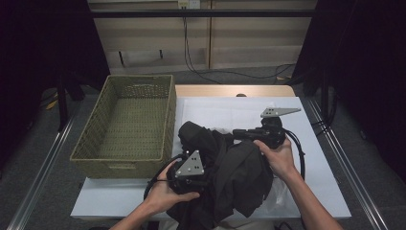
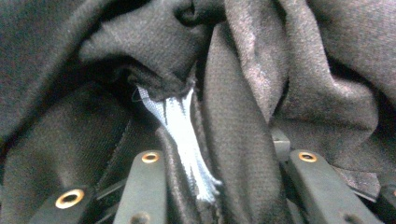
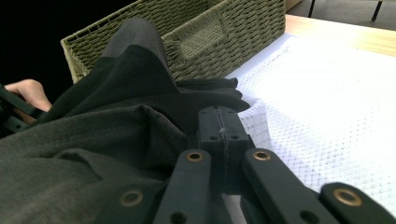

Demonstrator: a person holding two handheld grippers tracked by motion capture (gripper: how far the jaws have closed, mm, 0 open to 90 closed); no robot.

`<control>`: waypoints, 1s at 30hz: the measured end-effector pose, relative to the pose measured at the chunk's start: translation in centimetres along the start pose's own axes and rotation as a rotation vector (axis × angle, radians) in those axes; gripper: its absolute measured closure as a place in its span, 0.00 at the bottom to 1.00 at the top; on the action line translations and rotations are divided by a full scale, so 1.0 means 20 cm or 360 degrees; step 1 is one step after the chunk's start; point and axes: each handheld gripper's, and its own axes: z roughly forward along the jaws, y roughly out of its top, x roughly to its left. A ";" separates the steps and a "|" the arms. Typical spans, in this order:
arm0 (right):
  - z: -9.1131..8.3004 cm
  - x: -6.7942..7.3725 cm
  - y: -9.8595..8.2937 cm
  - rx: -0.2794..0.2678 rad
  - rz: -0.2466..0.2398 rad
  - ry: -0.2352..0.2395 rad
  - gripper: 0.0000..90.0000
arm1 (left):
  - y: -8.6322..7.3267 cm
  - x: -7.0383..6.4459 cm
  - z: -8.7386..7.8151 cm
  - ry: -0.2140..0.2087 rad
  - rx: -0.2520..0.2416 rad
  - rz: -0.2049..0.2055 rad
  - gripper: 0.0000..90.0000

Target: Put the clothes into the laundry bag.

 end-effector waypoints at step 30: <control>0.01 0.04 0.00 0.0005 -0.0034 -0.0056 1.00 | -0.10 0.00 0.02 -0.0140 -0.0107 -0.0188 0.36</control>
